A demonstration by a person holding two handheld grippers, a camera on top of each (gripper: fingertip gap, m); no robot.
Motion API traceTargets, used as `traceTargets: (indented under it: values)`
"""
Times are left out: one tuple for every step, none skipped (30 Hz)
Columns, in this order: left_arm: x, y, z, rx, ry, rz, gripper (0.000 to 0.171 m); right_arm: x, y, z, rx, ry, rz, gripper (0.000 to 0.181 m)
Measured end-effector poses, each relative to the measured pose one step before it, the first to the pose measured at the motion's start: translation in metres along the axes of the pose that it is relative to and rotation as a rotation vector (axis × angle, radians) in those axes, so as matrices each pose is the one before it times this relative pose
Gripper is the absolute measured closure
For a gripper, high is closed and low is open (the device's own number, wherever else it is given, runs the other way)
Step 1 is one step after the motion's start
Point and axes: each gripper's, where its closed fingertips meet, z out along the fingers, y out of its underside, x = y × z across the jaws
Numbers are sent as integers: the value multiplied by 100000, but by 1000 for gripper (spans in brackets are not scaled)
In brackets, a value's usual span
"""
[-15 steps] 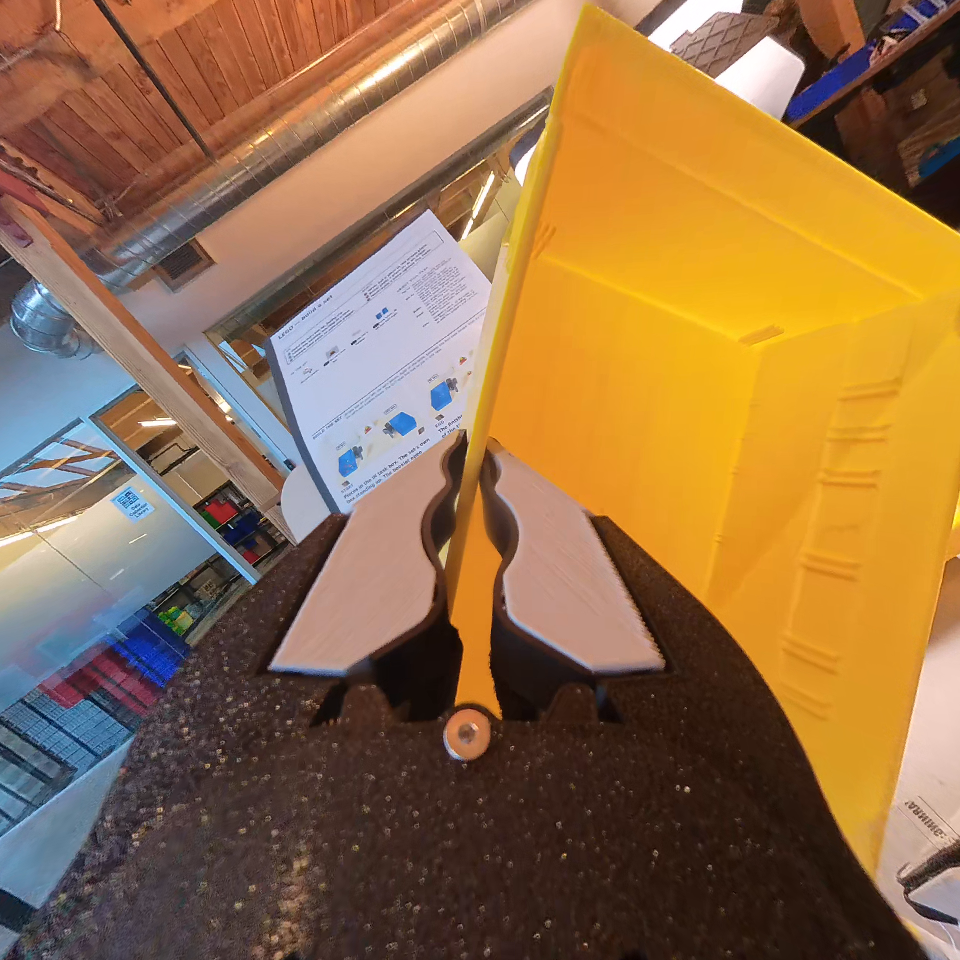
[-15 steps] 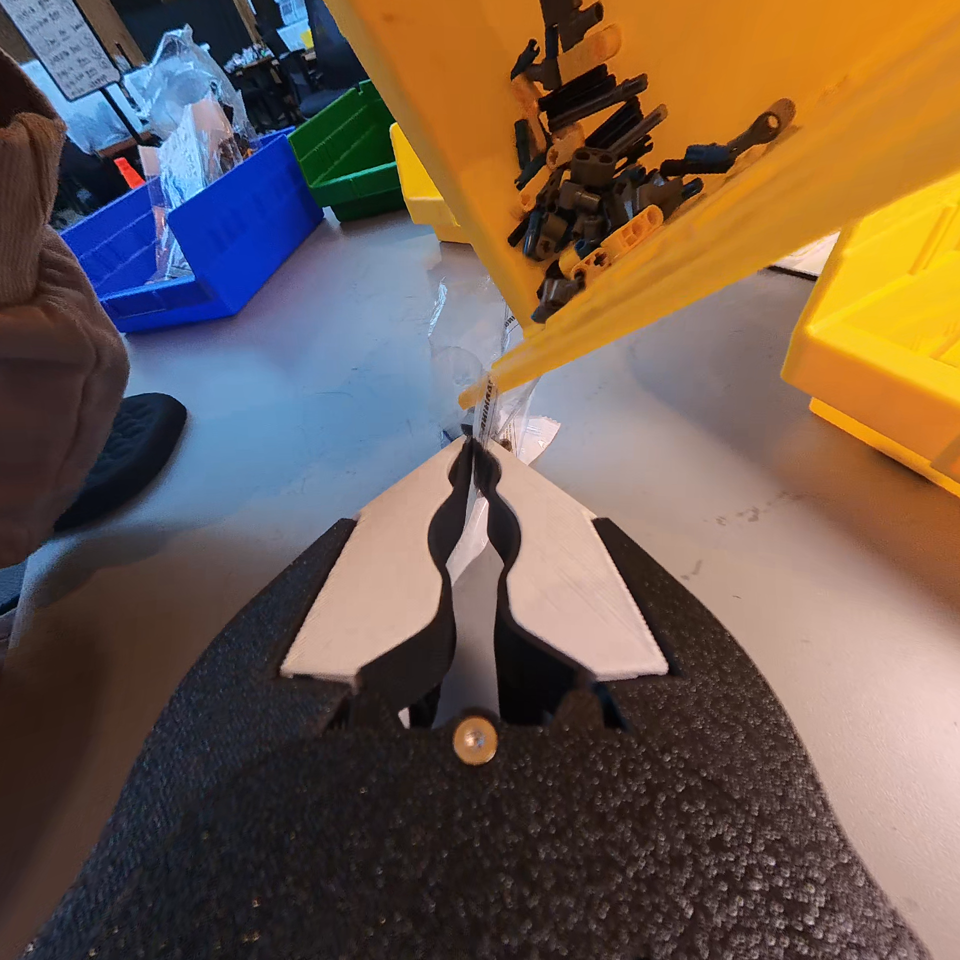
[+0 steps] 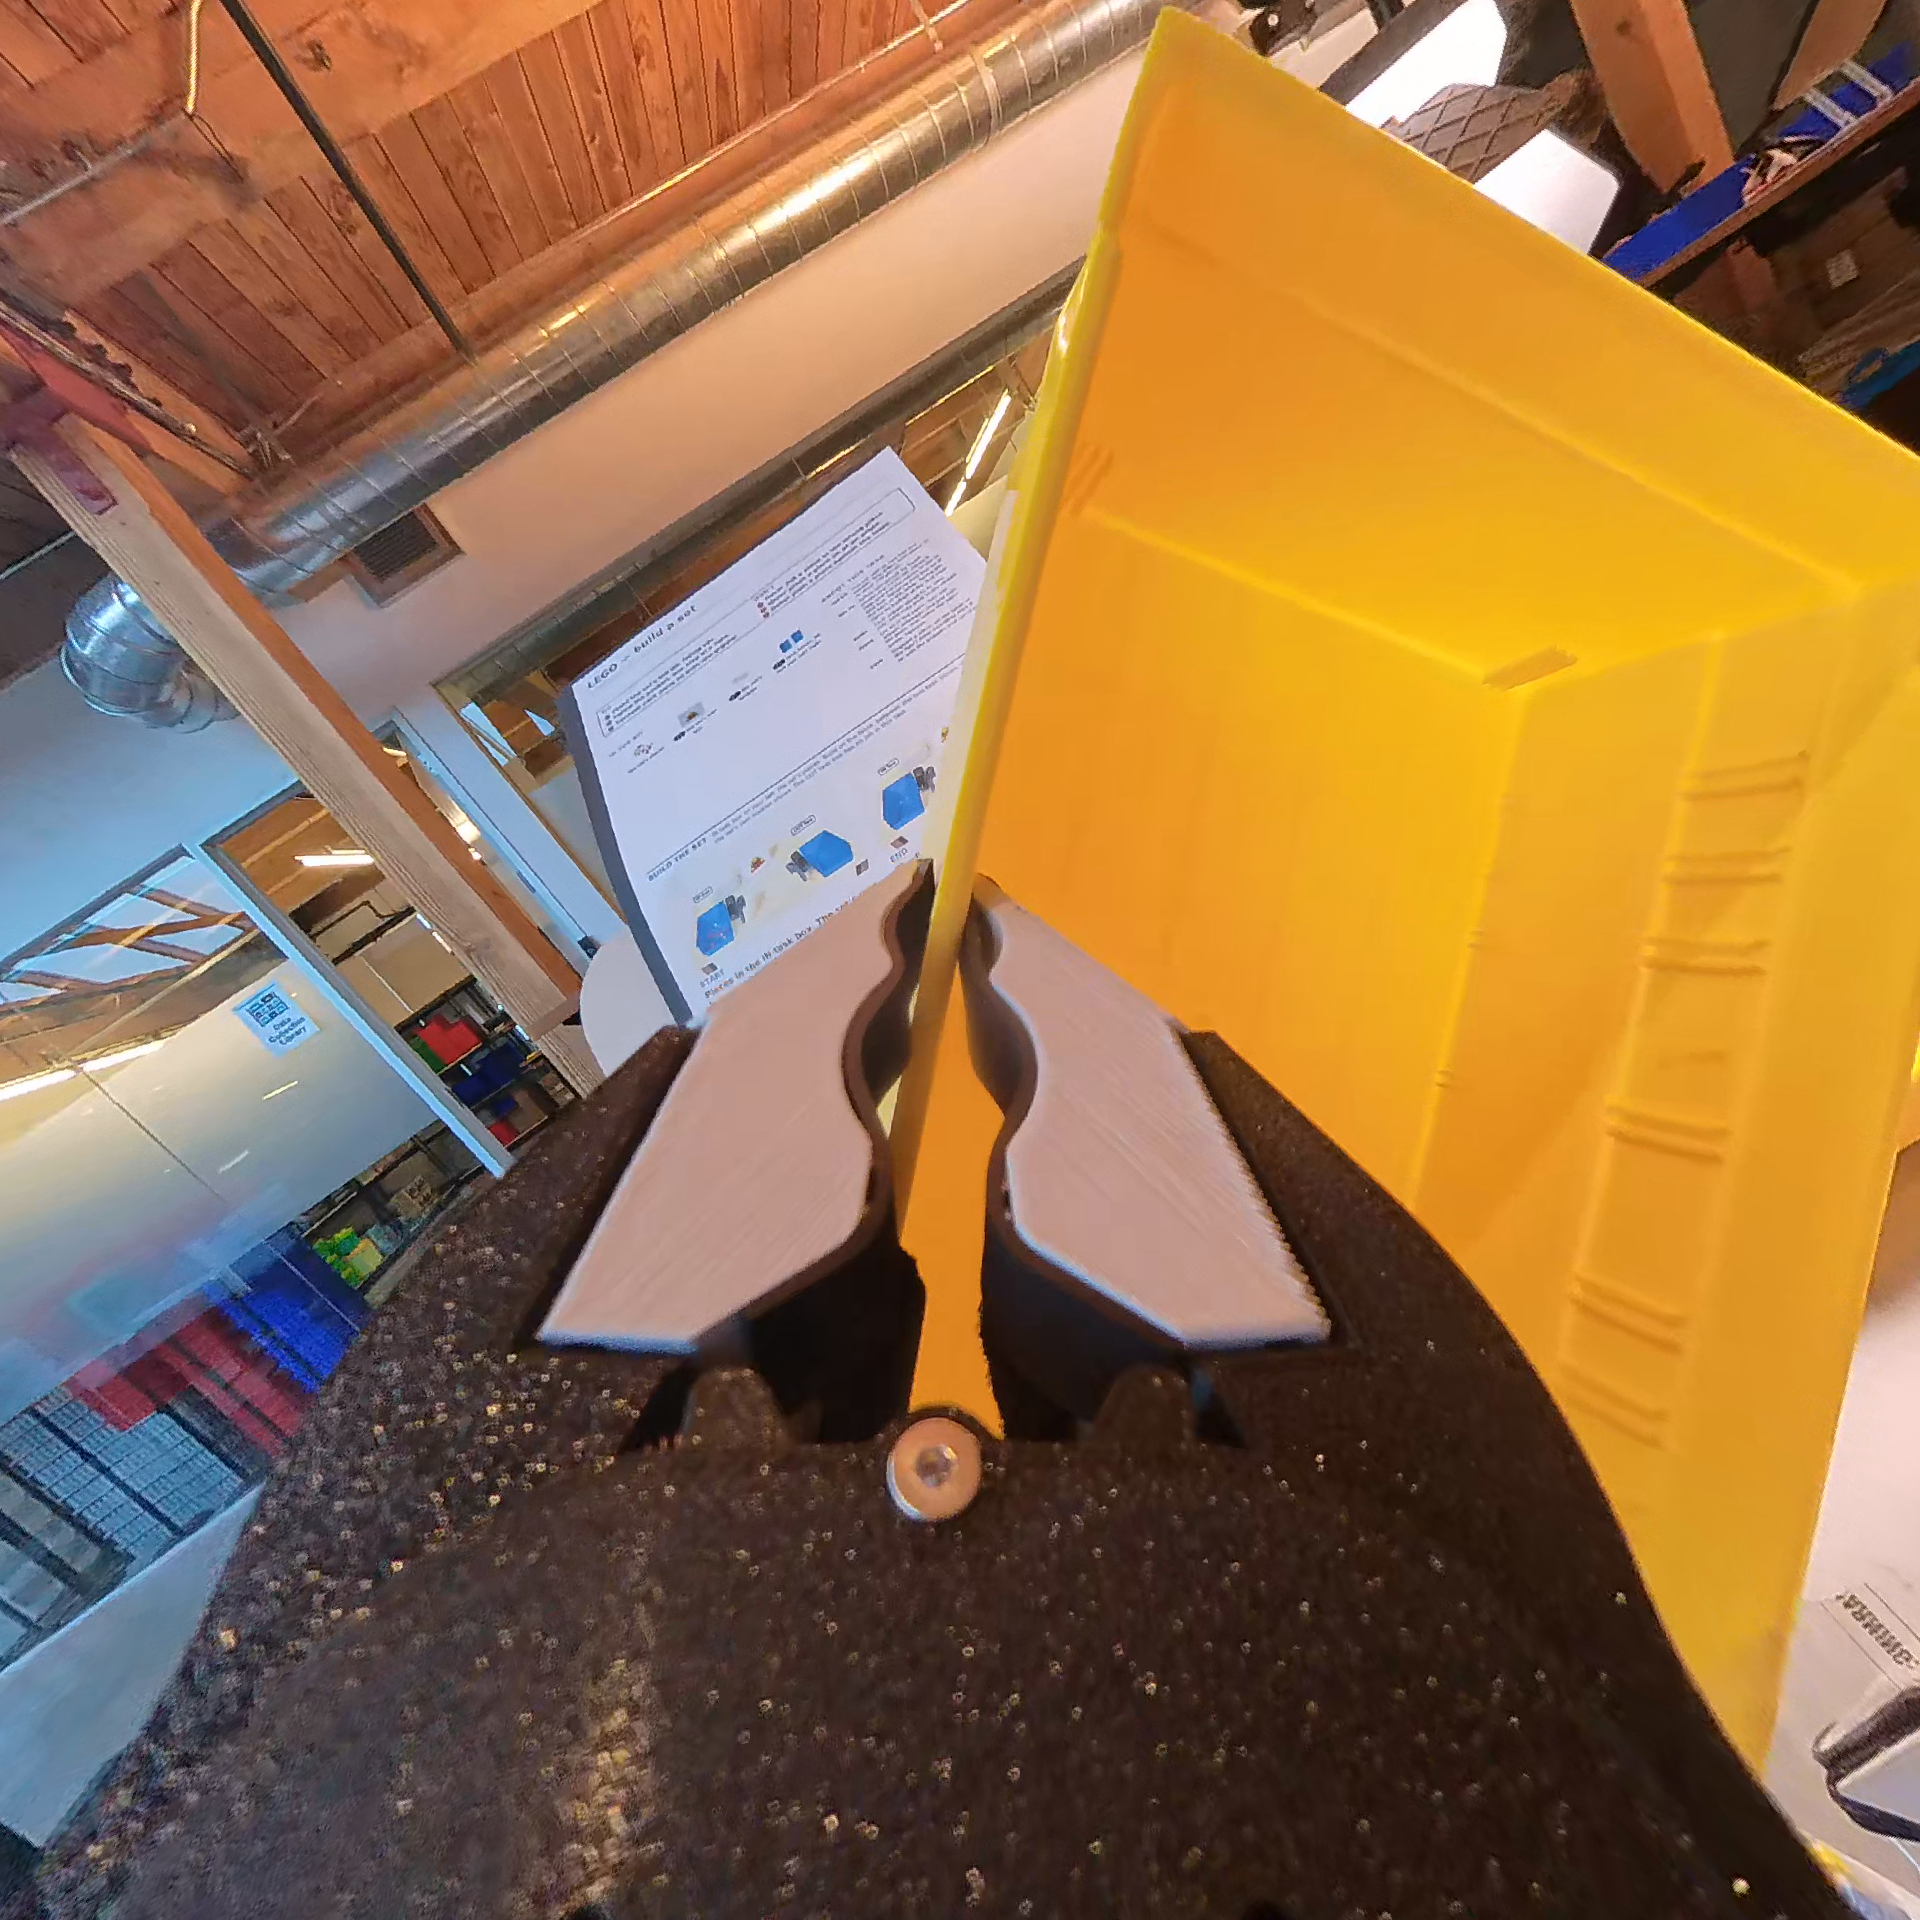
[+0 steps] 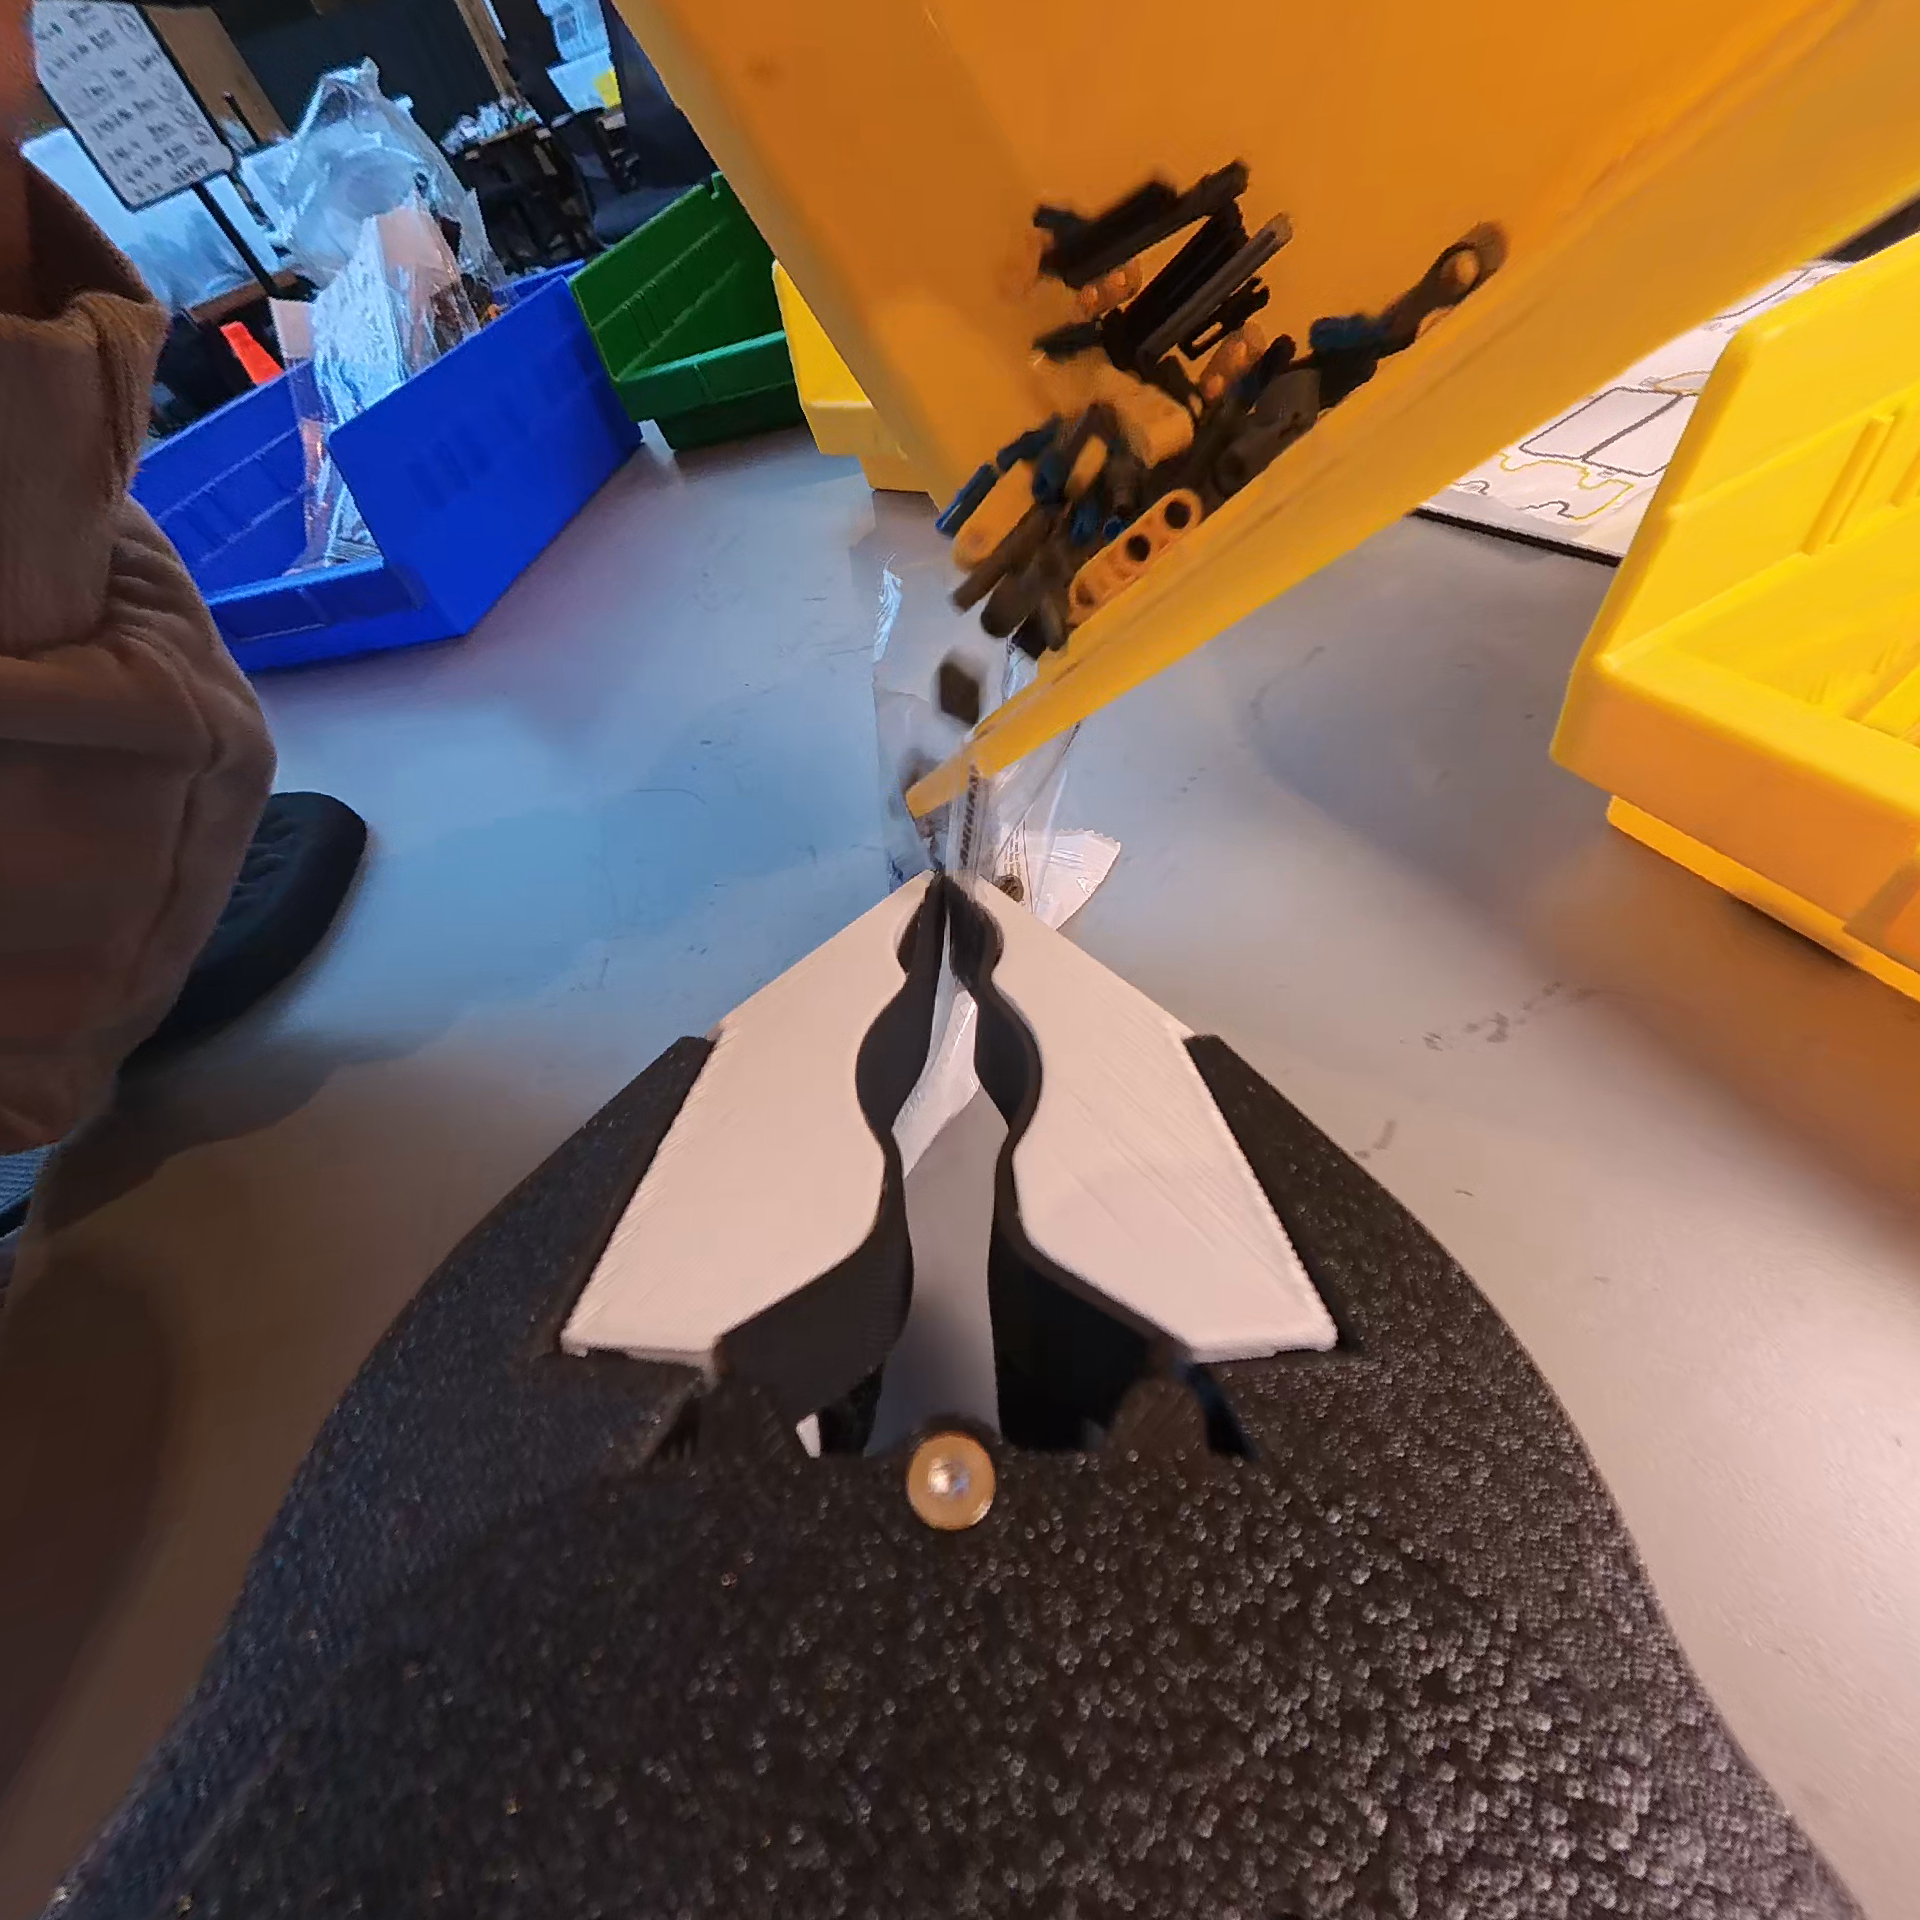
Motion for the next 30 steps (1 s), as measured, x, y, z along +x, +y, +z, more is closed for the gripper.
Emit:
traceTargets:
  values:
    - [-69, 114, -5, -11, -250, -295, 171, 31, -49, -38, 276, 276, -69, 181]
    - [-145, 9, -41, 174, -384, -217, 171, 29, -32, -34, 230, 82, 48, 181]
    - [-128, -60, -26, 125, -169, -438, 171, 32, -23, -17, 154, 2, 141, 181]
    - [-33, -54, 10, 281, -76, -209, 171, 11, 6, 9, 32, -64, 201, 181]
    - [139, 11, 48, 246, 19, 178, 171, 5, 29, 40, -194, 2, 74, 181]
    - [258, 108, 92, -150, 369, 92, 171, 7, 19, 48, -176, 85, -106, 181]
    - [285, 141, 135, -436, 489, -32, 171, -27, 41, 30, -291, -107, -137, 181]
    - [194, 63, 97, -260, 267, 8, 170, -22, 9, 0, -79, 40, -206, 181]
    - [98, -68, 23, 247, 17, -114, 170, 19, -14, -36, 126, 320, -195, 181]
    - [18, -178, -50, 590, -58, -267, 170, 52, -18, -71, 164, 285, -143, 181]
    - [10, -183, -66, 656, -60, -145, 171, 52, -9, -77, 77, 232, -106, 181]
    - [109, -136, -55, 549, 52, 456, 170, 41, 14, -36, -22, 22, 92, 181]
    - [179, -92, -28, 376, 370, 704, 170, 9, 1, -5, 5, -128, 212, 181]
    - [143, -99, 0, 229, 314, 351, 170, -24, 42, 50, -316, -174, -35, 181]
    - [46, -194, -8, 479, 68, 220, 170, -50, -6, 57, -82, -117, -335, 181]
    - [-12, -259, -34, 1216, -355, 691, 170, -27, -57, 35, 235, 40, -358, 181]
    - [-41, -221, -68, 1648, -450, 493, 170, 7, -34, 3, 232, 131, -137, 181]
    - [-110, -153, -110, 1355, -400, -683, 170, 37, -38, -31, 188, 150, 29, 181]
    - [-144, -131, -183, 1184, -318, -798, 170, 66, -21, -64, 213, 287, -25, 181]
    - [-144, -68, -141, 929, -371, -534, 171, 92, -13, -93, 114, 373, -88, 181]
    - [-68, 81, -25, 254, 72, -530, 171, 75, -33, -75, 234, 286, -21, 181]
    - [9, 102, 19, -272, 278, -289, 170, 65, -14, -21, 88, 208, 90, 181]
    - [14, -26, 5, -51, -141, 778, 171, 33, 9, 24, -23, 44, 63, 181]
    - [-52, -166, -63, 724, -467, 1188, 171, 7, -17, 39, 96, -20, 122, 181]
    - [-123, -121, -56, 902, -472, 226, 170, 12, -48, 9, 214, 86, -62, 181]
    - [-138, 20, -35, 614, -330, -653, 170, 14, -29, -8, 109, 117, -147, 181]
    - [-154, 10, -118, 1144, -460, -989, 170, 13, 6, -12, 63, 72, 15, 181]
    - [-214, -84, -210, 1587, -717, -1251, 170, 27, -9, -15, 49, 51, 160, 181]
    - [-265, -49, -221, 1086, -1002, -1409, 170, 42, -9, -23, 54, 52, 109, 181]
    - [-205, 122, -100, 159, -803, -975, 170, 33, -9, -15, 136, 52, 127, 181]
